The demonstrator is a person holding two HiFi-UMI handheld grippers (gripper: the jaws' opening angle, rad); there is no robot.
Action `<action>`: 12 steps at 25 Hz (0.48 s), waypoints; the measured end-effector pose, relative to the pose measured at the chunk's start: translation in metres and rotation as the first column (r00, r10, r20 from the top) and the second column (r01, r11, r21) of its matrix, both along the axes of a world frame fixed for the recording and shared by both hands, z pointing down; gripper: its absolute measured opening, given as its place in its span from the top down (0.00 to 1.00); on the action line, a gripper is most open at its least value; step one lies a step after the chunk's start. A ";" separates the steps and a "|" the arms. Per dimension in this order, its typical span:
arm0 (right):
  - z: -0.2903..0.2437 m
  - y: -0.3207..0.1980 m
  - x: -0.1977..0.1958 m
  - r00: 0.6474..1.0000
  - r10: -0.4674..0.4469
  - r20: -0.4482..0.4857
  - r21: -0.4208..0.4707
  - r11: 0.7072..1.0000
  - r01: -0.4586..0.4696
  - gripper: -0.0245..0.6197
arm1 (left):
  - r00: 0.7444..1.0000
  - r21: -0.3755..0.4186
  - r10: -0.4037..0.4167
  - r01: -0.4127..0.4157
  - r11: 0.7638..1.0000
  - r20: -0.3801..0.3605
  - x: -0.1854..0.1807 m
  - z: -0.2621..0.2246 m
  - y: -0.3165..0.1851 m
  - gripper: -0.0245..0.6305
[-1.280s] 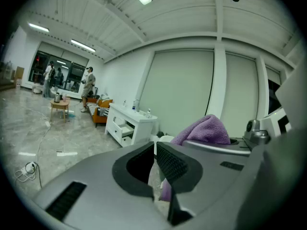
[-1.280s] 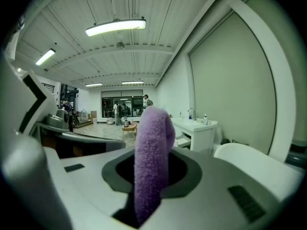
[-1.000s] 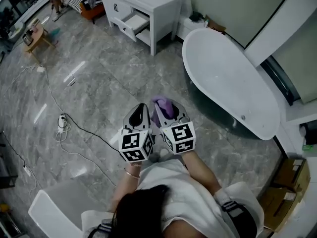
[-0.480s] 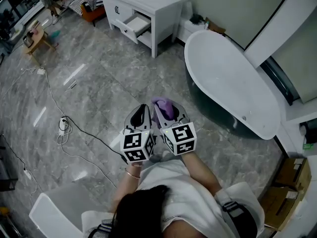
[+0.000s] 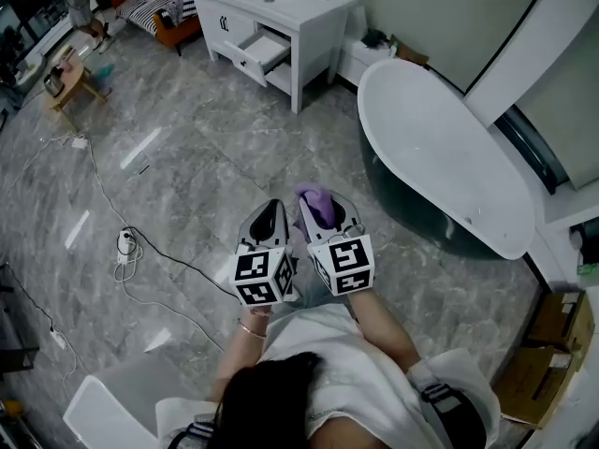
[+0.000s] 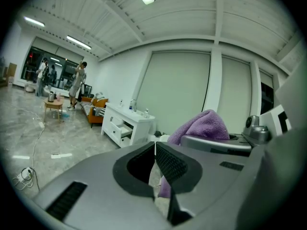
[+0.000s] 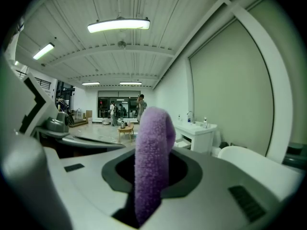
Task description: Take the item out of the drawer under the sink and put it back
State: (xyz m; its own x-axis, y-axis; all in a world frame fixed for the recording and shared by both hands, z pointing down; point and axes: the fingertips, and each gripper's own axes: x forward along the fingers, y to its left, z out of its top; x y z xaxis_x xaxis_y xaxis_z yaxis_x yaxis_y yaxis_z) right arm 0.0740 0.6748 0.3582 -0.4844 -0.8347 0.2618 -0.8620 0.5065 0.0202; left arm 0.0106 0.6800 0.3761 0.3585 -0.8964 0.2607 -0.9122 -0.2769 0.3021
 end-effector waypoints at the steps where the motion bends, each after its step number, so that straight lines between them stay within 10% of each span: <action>1: 0.001 0.000 -0.003 1.000 0.000 -0.009 -0.003 1.000 0.000 0.80 | 1.000 -0.002 -0.009 0.009 1.000 0.005 -0.003 0.001 0.000 0.94; 12: 0.003 -0.030 -0.012 1.000 0.005 0.012 -0.004 1.000 -0.005 0.80 | 0.998 -0.024 -0.015 0.013 1.000 -0.069 -0.014 0.006 -0.028 0.95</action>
State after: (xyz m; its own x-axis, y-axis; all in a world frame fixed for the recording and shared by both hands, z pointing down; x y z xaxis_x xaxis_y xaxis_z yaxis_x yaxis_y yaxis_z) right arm 0.0624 0.6453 0.3609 -0.4836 -0.8359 0.2597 -0.8645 0.5025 0.0078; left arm -0.0033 0.6525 0.3816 0.3638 -0.8953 0.2571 -0.8928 -0.2564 0.3705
